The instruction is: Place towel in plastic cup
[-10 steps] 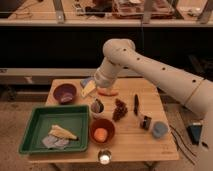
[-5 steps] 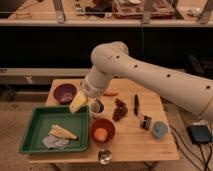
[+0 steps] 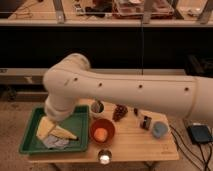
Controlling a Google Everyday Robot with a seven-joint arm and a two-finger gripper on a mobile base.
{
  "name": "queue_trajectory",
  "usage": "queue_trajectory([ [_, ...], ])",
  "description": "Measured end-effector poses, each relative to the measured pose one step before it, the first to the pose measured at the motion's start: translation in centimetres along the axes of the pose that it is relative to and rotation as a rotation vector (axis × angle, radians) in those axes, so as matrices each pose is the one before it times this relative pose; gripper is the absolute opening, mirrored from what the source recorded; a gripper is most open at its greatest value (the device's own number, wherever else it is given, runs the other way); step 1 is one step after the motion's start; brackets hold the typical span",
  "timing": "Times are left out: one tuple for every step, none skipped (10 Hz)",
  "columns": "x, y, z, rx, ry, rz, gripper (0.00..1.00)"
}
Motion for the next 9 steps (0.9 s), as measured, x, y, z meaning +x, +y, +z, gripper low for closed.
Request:
queue_trajectory([
  [1.999,-1.524,0.929,0.00237,-0.01315,-0.03565,0.8],
  [1.894,-1.004,0.956,0.00399,-0.01623,-0.03042,0.8],
  [1.77,-1.085,0.879,0.00493,-0.01488,-0.02821,0.8],
  [0.918,-0.485,0.503,0.00053,-0.00866,-0.01389,0.8],
  [0.392,-0.263,0.155,0.00138,-0.0023,-0.00538,0.8],
  [0.029,0.025,0.053,-0.00043,-0.0014,0.00002,0.8],
  [-0.069,0.145,-0.074,-0.00263,-0.00435,0.00202,0.8],
  [0.035,-0.12,0.007,-0.00312,-0.01159,-0.00725,0.8],
  [0.436,-0.156,0.755,-0.00929,-0.05994,-0.01971,0.8],
])
